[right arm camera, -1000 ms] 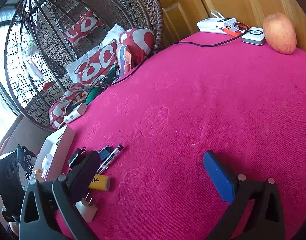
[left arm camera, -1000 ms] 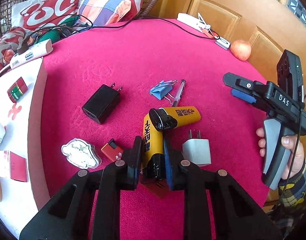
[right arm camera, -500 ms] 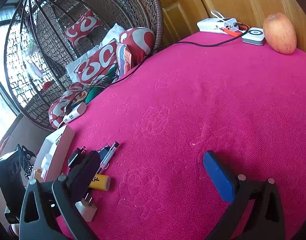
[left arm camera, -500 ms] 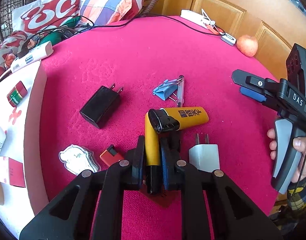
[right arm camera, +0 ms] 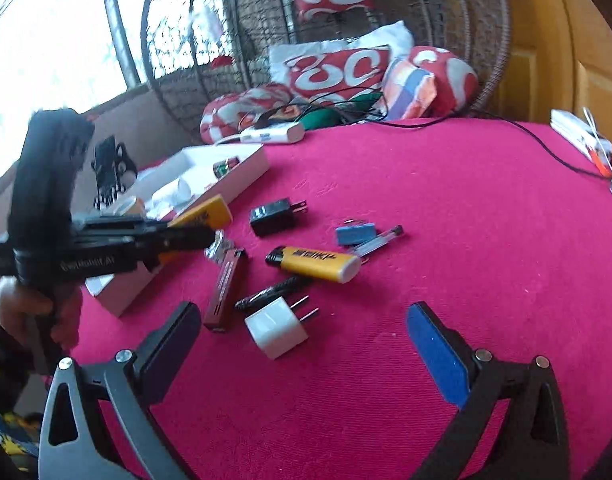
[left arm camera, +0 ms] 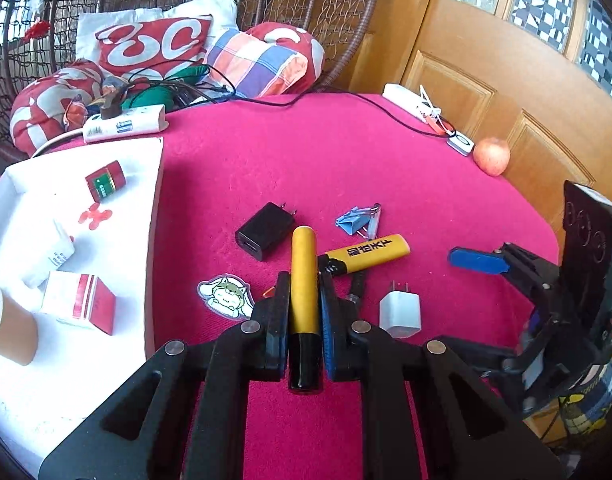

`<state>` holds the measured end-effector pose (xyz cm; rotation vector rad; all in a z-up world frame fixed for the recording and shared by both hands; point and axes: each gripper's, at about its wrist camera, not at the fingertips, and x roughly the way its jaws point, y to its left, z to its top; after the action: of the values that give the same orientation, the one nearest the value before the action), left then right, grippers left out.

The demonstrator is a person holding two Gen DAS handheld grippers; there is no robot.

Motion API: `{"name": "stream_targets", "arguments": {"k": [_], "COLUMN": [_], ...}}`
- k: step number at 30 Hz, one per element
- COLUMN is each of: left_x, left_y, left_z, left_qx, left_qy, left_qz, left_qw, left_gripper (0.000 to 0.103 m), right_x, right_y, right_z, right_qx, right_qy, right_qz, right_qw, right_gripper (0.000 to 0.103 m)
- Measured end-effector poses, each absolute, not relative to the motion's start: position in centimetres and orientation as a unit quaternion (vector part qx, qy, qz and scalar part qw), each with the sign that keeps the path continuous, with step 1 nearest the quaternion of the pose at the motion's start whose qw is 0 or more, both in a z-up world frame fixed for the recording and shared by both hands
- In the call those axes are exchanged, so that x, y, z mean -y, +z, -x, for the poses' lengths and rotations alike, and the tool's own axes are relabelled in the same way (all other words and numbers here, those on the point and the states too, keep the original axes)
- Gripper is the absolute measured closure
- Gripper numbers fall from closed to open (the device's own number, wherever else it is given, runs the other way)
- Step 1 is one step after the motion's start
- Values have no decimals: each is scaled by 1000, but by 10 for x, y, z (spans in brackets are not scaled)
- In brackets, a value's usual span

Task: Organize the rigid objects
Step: 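Grasp the yellow marker with the left gripper while the right gripper grasps the white plug adapter, then carry the yellow marker and white plug adapter over the tray with both grippers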

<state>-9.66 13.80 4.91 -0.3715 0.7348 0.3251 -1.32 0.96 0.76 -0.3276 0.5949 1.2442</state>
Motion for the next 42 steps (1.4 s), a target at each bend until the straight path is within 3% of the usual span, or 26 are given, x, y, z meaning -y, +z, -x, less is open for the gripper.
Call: {"name": "stream_targets", "arguments": {"k": [3,5,7,9,16,30,42], "left_x": [-136,-137,-137,-137,-130,-126,-140], "left_y": [56,58,60,62,72,100,104], "left_z": [107,111,115,118,124,151,175], "left_qx": [-346,-342,-338,-333,-317,-271,-252], "left_qy": [155,155,157,157,158,181,203], "left_qz": [180,182,185,187,178,160,174], "left_qw": [908,909,910,911,918,932,930], "left_gripper": [91,91,91,91,91,91,91], "right_x": [-32,-43,-50,-50,-30,-4,-18], "right_y": [-2,-8,-13,-11,1,84,103], "right_z": [25,26,24,21,25,33,40], "right_qx": [-277,-285,-298,-298,-289,-214,-212], "right_qy": [565,560,560,557,555,587,603], "right_qz": [211,236,245,244,214,80,56], "right_qw": [748,741,733,736,751,776,767], "right_gripper": [0,6,46,56,56,56,56]}}
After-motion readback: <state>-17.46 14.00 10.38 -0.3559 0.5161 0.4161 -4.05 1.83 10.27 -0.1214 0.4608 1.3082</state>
